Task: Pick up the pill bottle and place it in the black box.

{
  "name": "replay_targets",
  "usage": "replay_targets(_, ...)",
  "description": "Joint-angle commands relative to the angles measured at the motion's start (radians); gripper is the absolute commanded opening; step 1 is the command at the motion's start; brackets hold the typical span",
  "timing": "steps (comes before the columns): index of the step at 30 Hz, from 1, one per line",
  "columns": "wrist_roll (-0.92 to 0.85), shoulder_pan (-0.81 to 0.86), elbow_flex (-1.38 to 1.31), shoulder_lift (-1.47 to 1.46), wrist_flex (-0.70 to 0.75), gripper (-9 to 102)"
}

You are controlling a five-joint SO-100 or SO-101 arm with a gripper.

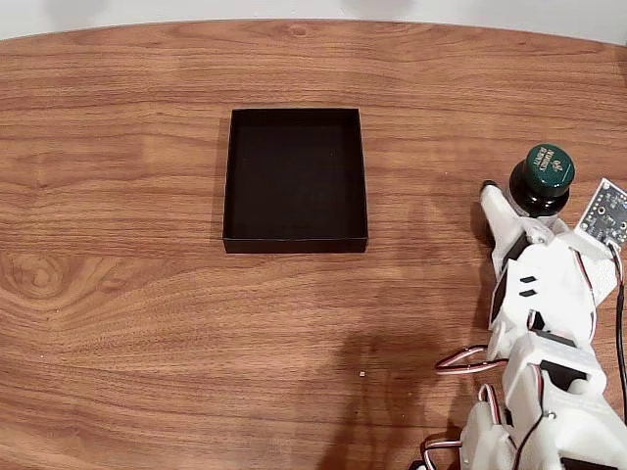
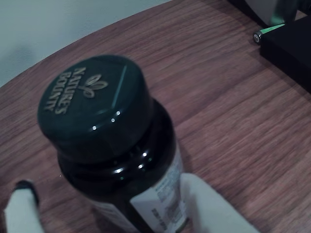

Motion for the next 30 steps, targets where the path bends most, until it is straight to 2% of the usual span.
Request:
replay_targets(1, -0.015, 0.026, -0.035, -0.025, -0.072, 41)
replay_targets(6, -0.031, 0.052, -0.035, -0.083, -0.121, 45)
replay_targets(10, 0.029, 0.063, -0.037, -0.135, -0.179, 50)
replay_targets(16, 0.106, 0.077, -0.061, -0.256, -0.281, 51)
replay_targets(30, 0.173, 0.066, -0.187, -0.463, -0.37, 51)
